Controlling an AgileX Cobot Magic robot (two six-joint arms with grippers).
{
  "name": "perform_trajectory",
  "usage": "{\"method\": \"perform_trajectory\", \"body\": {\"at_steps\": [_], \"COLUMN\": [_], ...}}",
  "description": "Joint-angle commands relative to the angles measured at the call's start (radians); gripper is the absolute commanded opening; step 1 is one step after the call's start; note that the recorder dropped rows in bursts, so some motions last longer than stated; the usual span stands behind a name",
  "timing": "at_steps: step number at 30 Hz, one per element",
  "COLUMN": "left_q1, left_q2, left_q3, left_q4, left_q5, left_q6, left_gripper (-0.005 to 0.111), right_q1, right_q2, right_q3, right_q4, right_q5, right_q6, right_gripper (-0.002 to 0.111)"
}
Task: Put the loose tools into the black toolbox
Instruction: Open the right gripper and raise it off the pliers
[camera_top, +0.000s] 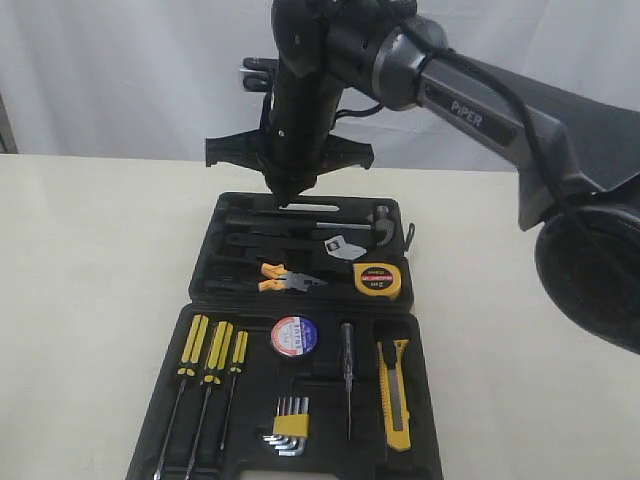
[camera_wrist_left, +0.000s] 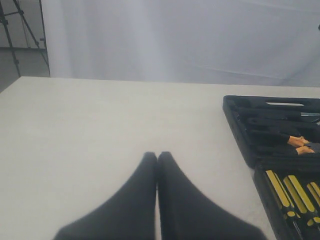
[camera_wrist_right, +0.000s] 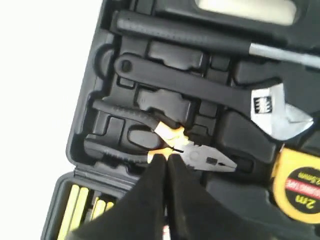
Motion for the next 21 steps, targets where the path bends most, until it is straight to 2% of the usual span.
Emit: {"method": "perform_trajectory", "body": {"at_steps": [1, 16, 21], "left_q1": [-0.002, -0.002, -0.002], "left_q2": [-0.003, -0.003, -0.003], "left_q3": [0.002, 0.002, 0.002], "left_q4": [-0.002, -0.002, -0.002], "left_q5": [0.001, 0.001, 0.001], "left_q6": [-0.003, -0.003, -0.003], "left_gripper": [0.0, 0.0, 0.0], "right_q1": [-0.002, -0.004, -0.004], "right_q2": [-0.014, 0.002, 0.01], "right_q3": [-0.003, -0.003, -0.003], "right_q4": [-0.021, -0.033, -0.016], "right_q5": [0.006, 0.006, 0.006], "right_q6": [-0.065, -0.05, -0.119], "right_gripper": [-0.001, -0.001, -0.001]}}
